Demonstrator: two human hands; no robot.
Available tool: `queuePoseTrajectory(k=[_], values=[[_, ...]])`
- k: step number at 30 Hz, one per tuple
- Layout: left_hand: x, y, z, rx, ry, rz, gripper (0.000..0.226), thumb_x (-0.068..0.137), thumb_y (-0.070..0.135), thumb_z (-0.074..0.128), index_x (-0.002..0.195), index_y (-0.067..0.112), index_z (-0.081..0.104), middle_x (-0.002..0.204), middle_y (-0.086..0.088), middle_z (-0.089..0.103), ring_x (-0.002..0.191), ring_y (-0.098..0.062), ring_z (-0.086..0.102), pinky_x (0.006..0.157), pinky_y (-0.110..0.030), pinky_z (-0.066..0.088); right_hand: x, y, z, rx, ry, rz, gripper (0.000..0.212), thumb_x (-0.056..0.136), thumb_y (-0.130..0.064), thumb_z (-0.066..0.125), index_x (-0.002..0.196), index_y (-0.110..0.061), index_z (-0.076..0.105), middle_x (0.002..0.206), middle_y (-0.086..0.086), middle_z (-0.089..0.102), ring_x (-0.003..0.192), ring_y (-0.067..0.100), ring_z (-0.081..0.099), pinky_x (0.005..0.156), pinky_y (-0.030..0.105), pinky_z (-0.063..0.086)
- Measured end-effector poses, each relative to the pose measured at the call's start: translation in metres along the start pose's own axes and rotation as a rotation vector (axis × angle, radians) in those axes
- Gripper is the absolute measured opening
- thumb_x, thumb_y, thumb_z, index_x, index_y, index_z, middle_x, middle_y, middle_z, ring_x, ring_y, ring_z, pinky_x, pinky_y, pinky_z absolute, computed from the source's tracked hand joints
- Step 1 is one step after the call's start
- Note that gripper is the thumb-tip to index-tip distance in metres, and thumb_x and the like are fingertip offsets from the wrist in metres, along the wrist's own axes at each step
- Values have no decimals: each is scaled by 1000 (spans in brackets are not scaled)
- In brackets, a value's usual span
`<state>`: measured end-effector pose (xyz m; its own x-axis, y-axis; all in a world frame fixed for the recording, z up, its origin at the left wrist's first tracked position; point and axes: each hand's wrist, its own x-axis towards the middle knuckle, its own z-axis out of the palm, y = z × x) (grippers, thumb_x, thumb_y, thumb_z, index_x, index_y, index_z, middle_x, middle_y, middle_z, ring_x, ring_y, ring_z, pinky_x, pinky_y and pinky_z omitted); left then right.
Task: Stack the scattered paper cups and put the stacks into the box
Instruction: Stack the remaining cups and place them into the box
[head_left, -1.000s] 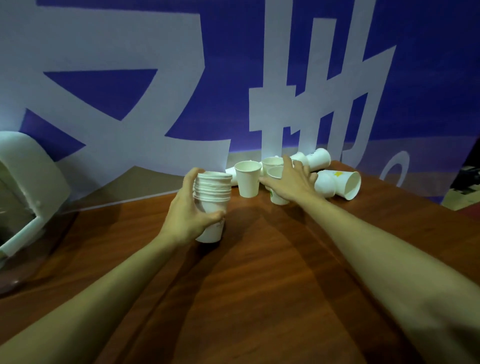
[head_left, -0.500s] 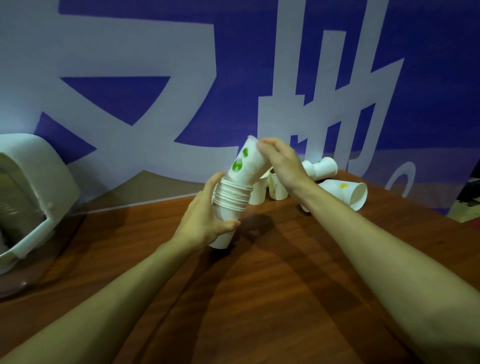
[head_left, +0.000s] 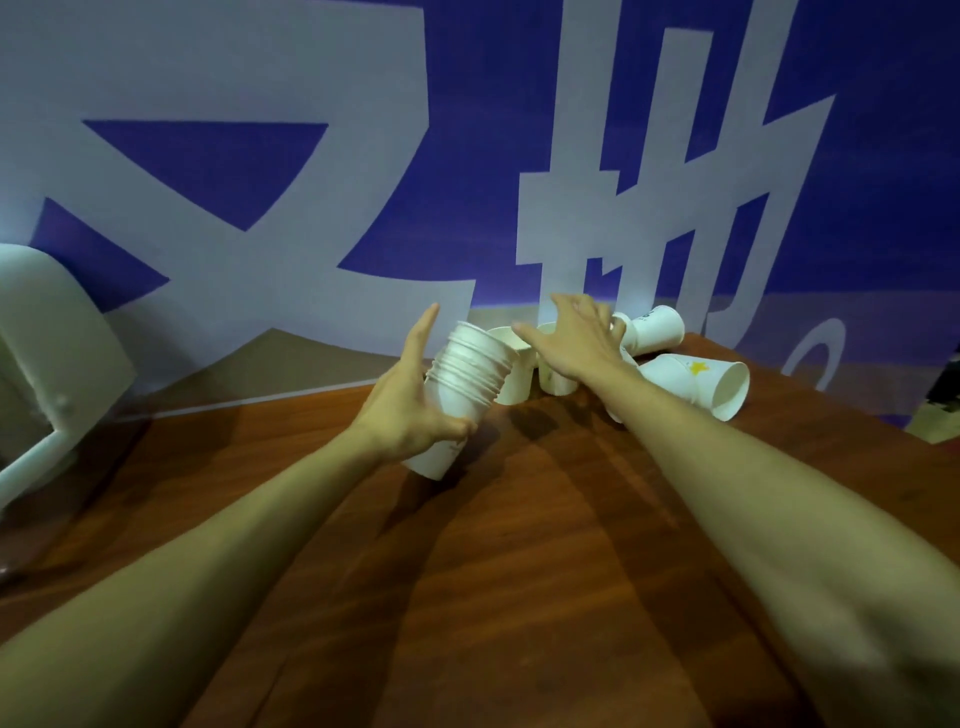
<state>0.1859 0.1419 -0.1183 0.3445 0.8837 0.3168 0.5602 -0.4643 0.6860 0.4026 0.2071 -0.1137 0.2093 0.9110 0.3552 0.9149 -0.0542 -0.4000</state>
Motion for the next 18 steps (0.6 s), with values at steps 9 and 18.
queuePoseTrajectory(k=[9, 18], values=[[21, -22, -6, -103, 58, -109, 121, 70, 8, 82, 150, 39, -4, 91, 18, 44, 79, -1, 52, 72, -26, 44, 32, 2, 19, -56, -327, -183, 73, 76, -88, 16, 105, -37, 58, 119, -3, 59, 121, 27, 47, 101, 51, 32], [-4, -26, -23, -51, 106, -156, 117, 69, 10, 82, 151, 29, 2, 111, 3, 53, 100, -15, 56, 85, -31, 47, 6, -15, 17, -20, -316, -216, 75, 71, -85, 42, 130, -39, 53, 129, 3, 47, 122, 28, 36, 103, 50, 32]])
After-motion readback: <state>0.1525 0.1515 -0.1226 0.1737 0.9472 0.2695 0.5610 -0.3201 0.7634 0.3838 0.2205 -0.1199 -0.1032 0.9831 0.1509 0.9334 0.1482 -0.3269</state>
